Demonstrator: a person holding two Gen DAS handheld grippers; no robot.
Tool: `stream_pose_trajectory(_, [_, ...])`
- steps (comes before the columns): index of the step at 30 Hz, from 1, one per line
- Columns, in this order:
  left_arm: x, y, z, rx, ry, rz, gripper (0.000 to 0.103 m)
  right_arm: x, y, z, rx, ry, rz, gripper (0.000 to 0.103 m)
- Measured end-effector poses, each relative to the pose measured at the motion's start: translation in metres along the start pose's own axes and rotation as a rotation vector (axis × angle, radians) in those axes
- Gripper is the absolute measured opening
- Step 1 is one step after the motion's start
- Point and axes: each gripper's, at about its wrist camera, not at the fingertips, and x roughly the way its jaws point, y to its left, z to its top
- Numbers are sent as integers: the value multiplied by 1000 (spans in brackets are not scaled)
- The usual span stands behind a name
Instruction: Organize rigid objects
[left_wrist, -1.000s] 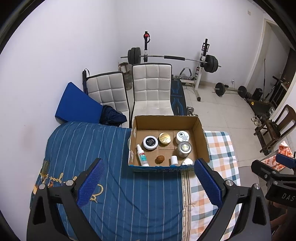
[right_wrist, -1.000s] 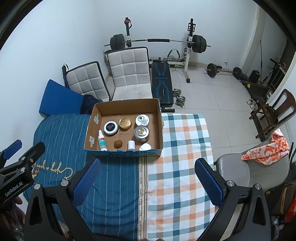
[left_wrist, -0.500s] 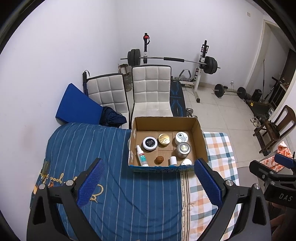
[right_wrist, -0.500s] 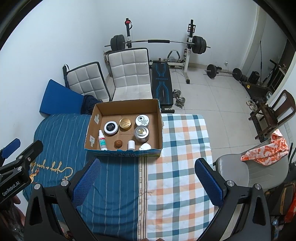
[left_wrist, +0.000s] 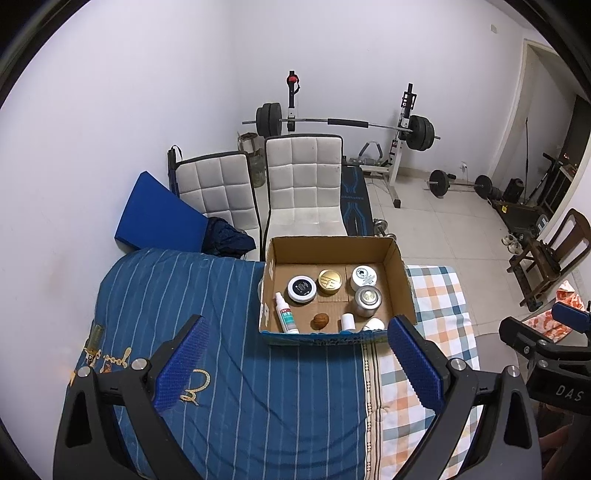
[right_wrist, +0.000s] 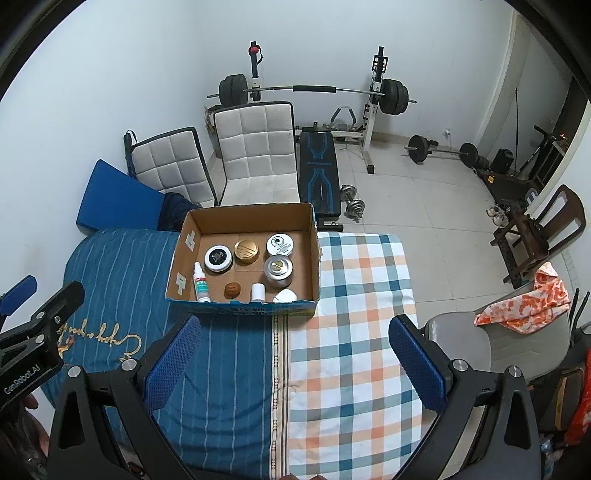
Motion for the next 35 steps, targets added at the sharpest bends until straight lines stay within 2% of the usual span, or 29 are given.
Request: stream_pose_trajectory(35, [-10, 2, 1, 0, -23, -15, 99, -6, 2, 1, -15, -19, 0, 103])
